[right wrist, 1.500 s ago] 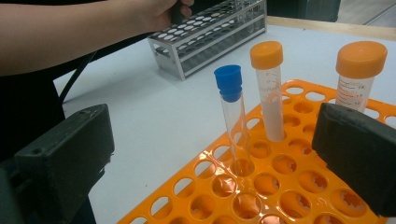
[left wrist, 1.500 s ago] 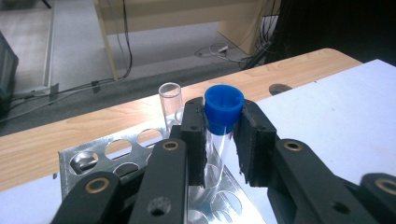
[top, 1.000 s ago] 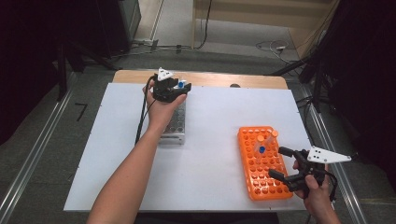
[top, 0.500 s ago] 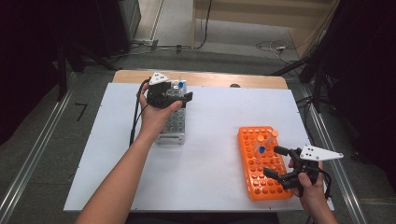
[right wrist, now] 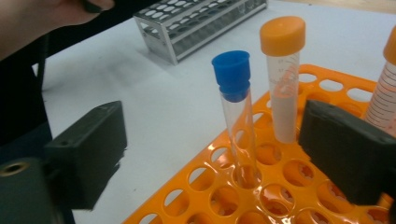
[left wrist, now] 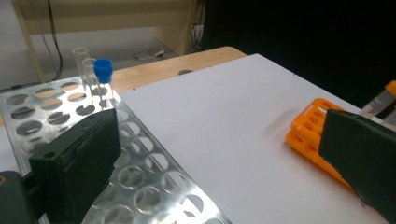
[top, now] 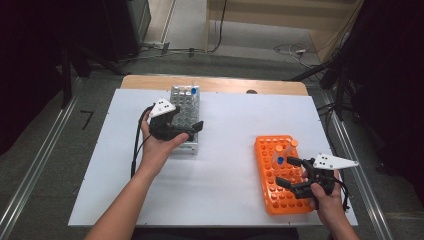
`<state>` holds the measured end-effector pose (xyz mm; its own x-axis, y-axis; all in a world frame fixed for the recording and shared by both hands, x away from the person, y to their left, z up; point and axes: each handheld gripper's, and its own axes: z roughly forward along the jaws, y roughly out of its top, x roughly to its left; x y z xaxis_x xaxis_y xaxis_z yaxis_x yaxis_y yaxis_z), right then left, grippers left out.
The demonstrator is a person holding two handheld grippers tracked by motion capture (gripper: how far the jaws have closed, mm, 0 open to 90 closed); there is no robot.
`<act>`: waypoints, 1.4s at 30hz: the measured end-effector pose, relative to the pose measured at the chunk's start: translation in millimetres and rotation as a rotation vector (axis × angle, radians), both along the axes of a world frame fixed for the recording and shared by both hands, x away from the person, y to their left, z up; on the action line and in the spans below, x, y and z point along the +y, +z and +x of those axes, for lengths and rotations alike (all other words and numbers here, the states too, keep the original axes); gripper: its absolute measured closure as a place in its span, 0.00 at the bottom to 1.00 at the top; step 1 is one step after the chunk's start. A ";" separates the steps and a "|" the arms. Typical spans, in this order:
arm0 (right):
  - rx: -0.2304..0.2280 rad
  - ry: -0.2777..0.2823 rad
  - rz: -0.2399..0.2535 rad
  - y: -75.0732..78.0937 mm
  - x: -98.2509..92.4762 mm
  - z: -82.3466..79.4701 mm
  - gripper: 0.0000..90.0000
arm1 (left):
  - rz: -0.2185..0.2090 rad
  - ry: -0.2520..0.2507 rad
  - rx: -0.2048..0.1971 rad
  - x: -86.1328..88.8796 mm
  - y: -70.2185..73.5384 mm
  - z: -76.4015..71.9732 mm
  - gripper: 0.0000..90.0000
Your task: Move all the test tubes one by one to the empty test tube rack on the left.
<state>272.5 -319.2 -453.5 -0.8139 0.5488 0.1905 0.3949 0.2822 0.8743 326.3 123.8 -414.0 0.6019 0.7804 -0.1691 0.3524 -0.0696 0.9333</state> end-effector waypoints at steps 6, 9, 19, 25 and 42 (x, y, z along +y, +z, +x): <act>0.012 -0.026 -0.060 -2.5 5.9 3.7 0.31 | 0.014 -0.012 -0.019 -3.3 -3.0 -27.0 0.00; 0.018 -0.051 -0.083 -3.3 7.4 5.3 0.40 | 0.013 -0.030 -0.025 -6.7 -4.6 -39.6 0.00; 0.020 -0.089 -0.176 -7.5 10.7 8.5 0.61 | 0.000 -0.084 -0.011 -17.9 -12.7 -67.0 0.00; 0.035 -0.085 -0.213 -8.5 14.0 9.5 0.70 | -0.005 -0.097 0.007 -18.6 -15.8 -72.7 0.00; 0.014 -0.114 -0.319 -10.0 23.6 7.4 0.82 | 0.010 -0.105 0.015 -23.5 -17.3 -74.9 0.00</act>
